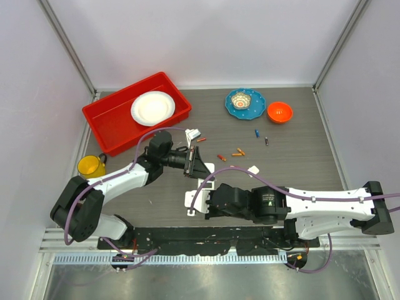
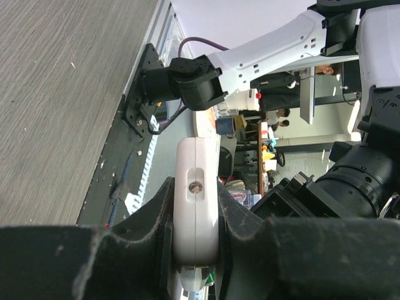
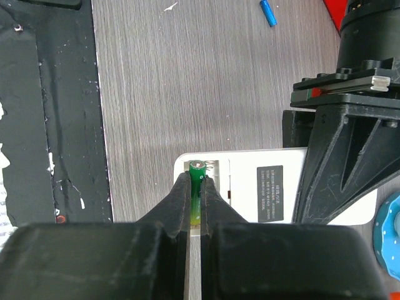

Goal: Load the batteries into the remote control

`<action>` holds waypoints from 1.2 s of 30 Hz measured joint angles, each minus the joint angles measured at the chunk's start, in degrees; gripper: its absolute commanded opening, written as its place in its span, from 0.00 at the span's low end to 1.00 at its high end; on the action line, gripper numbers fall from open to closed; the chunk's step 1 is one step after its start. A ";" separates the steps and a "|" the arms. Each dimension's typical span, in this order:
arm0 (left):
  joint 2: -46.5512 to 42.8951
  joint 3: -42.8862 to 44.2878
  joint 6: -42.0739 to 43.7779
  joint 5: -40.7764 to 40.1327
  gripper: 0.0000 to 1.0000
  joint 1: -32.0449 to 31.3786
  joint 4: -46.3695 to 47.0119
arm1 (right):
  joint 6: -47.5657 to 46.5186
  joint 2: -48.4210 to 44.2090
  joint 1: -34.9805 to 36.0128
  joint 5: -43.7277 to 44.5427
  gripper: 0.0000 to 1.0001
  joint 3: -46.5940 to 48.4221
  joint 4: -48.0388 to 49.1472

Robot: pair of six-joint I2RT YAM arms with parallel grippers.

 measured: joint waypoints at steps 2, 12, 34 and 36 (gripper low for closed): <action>0.00 0.00 0.31 0.00 0.00 0.00 -0.24 | -0.20 0.26 0.00 -0.09 0.01 0.02 -0.07; 0.00 0.00 0.79 -0.02 0.00 0.00 -0.79 | -0.44 0.55 0.00 -0.15 0.01 0.09 -0.44; -1.60 0.15 4.24 -0.85 0.00 -0.02 -4.17 | -1.31 2.29 1.79 3.02 0.01 0.07 -0.52; -2.16 0.15 4.46 -1.14 0.00 -0.02 -4.17 | -1.49 2.29 1.84 3.30 0.01 0.07 -0.35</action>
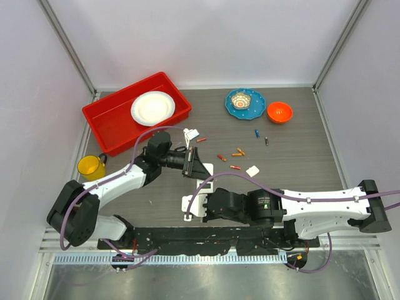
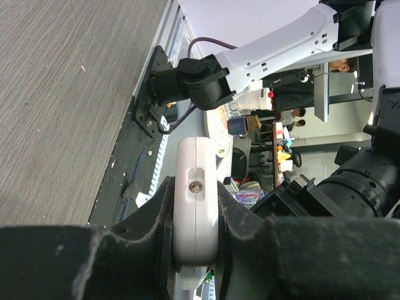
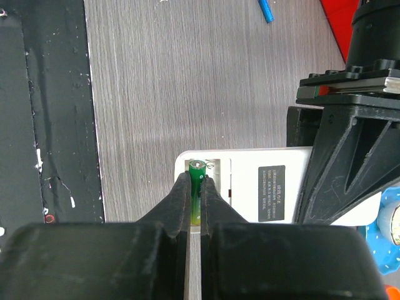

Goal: Load the batteries into the remote control

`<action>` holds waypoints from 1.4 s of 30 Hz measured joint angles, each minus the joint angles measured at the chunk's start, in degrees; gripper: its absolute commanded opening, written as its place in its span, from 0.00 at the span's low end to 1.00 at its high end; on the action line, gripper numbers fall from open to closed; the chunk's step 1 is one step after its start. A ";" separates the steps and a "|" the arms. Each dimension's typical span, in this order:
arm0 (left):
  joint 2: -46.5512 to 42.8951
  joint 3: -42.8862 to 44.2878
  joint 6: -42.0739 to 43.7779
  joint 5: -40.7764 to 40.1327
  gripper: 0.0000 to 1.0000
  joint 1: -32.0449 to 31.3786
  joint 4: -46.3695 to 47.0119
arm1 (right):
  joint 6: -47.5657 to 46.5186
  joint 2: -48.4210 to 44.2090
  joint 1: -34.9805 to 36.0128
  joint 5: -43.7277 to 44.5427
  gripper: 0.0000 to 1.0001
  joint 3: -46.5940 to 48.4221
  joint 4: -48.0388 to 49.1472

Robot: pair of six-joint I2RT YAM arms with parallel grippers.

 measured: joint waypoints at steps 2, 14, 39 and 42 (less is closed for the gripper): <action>-0.57 0.00 0.24 -0.11 0.00 0.00 0.00 | -0.13 -0.04 0.07 0.15 0.01 0.00 0.20; -1.05 0.00 0.28 -0.59 0.00 0.17 0.02 | -0.13 0.11 0.39 1.49 0.11 0.02 0.46; -1.05 -0.33 -0.68 -2.58 0.00 0.72 1.75 | 1.60 0.61 0.70 5.99 0.24 0.04 0.31; -1.05 -0.39 -0.85 -2.60 0.00 0.74 1.77 | 1.60 0.98 0.76 6.43 0.25 0.15 0.37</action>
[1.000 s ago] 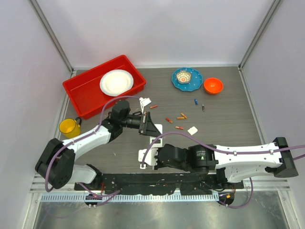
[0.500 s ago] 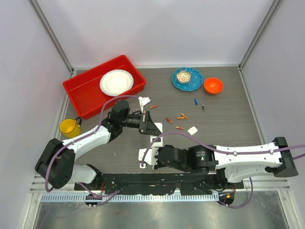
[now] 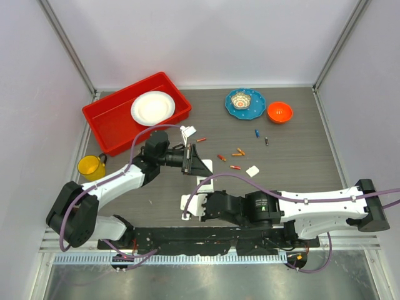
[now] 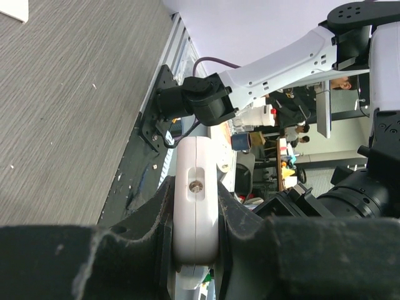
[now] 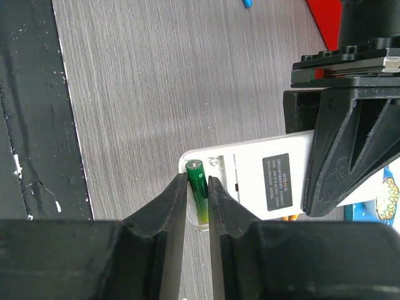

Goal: Load the batteries into the remote control

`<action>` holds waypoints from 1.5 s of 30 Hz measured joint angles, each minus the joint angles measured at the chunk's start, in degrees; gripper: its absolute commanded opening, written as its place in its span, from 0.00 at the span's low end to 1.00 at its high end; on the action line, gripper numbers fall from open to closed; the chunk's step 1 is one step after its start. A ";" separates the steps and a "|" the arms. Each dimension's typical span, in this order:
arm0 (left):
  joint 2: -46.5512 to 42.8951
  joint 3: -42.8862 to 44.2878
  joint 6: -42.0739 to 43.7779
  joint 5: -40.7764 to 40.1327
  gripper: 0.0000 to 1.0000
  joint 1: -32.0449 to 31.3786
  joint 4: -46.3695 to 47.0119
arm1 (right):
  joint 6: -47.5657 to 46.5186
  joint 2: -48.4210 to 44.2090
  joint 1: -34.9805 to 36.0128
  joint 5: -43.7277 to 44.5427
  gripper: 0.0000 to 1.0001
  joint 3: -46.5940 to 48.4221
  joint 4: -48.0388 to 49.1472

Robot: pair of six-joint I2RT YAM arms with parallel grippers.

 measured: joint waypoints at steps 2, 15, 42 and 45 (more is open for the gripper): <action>0.00 0.00 -0.13 -0.04 0.00 0.00 0.02 | 0.00 0.17 0.07 0.37 0.27 0.11 0.02; 0.00 0.00 -1.14 -0.26 0.00 0.02 1.92 | 0.94 0.48 0.17 2.45 0.34 0.09 -0.44; 0.09 -0.26 -3.41 -0.48 0.00 0.39 2.58 | 1.81 0.09 -1.25 2.05 0.45 0.09 -1.60; 0.35 -0.26 -3.45 -0.66 0.00 0.39 2.71 | 1.92 -0.07 -1.57 1.42 0.47 0.09 -1.68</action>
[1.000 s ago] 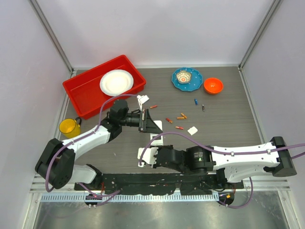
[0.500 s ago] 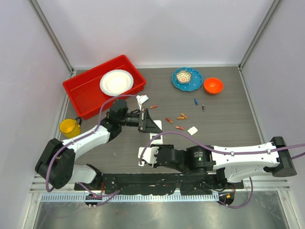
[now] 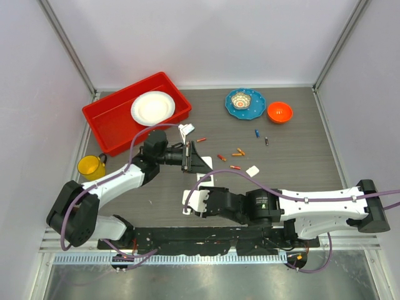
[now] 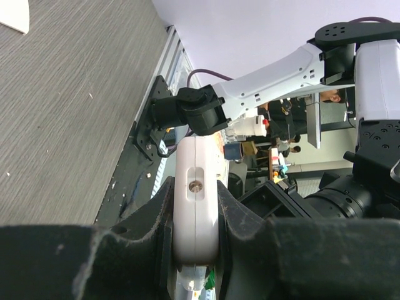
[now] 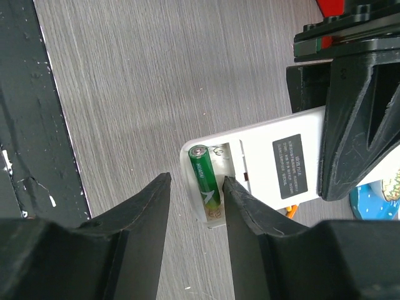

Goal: Load the batteries into the remote control

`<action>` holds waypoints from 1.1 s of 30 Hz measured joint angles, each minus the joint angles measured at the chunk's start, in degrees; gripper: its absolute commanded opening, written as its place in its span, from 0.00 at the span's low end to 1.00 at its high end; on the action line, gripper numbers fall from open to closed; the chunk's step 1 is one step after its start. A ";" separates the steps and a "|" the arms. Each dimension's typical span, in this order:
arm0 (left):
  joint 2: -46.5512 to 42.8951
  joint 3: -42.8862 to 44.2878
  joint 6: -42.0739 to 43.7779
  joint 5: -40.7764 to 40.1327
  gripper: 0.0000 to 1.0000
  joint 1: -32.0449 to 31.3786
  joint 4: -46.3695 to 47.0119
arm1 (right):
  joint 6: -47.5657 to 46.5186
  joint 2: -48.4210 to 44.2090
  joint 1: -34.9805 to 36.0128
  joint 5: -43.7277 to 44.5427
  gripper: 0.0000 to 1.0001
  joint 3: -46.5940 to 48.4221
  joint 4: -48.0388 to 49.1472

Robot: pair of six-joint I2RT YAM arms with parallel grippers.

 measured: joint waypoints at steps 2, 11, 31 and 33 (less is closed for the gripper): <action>0.17 0.00 -0.13 0.02 0.00 0.00 0.33 | 0.13 -0.28 -0.22 -0.48 0.48 0.00 -0.07; 0.35 0.00 -0.63 -0.17 0.00 0.00 1.33 | 0.87 -1.44 -1.29 -3.28 0.59 0.00 -0.48; 1.70 -0.52 -1.51 0.70 0.00 -0.22 2.23 | 1.64 -5.40 -3.89 -2.43 0.72 -0.02 2.21; 1.86 -0.74 -1.55 1.20 0.00 -0.52 1.81 | 1.46 -6.29 -4.68 -1.46 0.72 -0.02 2.89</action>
